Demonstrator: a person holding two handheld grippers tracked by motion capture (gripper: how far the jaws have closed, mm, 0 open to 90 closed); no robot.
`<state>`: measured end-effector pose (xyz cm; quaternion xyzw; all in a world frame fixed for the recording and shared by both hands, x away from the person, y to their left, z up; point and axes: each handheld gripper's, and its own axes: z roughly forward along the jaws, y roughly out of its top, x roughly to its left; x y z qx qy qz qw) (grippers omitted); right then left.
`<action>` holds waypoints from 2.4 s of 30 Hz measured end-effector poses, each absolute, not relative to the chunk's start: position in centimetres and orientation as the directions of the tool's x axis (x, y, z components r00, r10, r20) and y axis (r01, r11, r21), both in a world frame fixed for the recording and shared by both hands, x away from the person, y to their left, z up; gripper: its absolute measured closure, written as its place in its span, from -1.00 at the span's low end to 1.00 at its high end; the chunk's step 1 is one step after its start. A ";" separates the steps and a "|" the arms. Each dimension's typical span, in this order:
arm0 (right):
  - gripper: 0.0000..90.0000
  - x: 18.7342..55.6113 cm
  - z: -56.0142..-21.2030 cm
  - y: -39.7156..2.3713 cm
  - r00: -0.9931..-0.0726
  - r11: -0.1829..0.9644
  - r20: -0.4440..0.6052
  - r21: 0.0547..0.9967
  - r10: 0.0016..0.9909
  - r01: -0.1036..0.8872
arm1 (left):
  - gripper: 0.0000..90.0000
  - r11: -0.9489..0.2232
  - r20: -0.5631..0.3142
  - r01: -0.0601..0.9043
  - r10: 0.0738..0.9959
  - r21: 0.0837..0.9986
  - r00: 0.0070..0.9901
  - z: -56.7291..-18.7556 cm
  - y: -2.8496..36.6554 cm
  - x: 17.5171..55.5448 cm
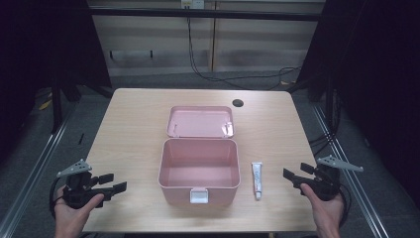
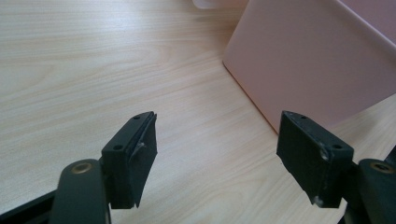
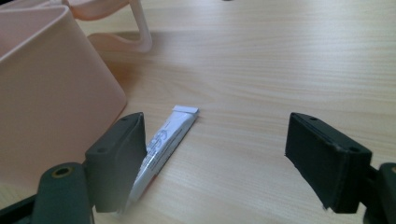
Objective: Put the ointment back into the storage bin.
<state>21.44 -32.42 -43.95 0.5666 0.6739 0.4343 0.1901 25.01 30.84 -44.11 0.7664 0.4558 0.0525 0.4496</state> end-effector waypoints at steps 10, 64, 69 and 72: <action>-0.30 21.7 -43.8 -32.0 -0.310 0.016 0.253 0.751 0.916 0.660 | -0.35 -0.186 -0.332 0.658 0.746 0.729 0.578 -44.2 30.9 25.0; 0.21 29.6 -42.0 -24.0 -0.317 0.213 0.272 0.352 0.908 0.912 | -0.36 -0.185 -0.335 0.669 0.752 0.719 0.568 -44.3 31.0 25.2; 0.23 29.8 -42.9 -23.1 -0.296 0.229 0.240 0.271 0.925 0.935 | -0.35 -0.191 -0.332 0.668 0.750 0.719 0.572 -44.3 31.0 25.2; 0.24 29.8 -43.0 -23.1 -0.279 0.215 0.250 0.253 0.927 0.943 | -0.35 -0.190 -0.333 0.670 0.751 0.718 0.570 -44.3 31.0 25.2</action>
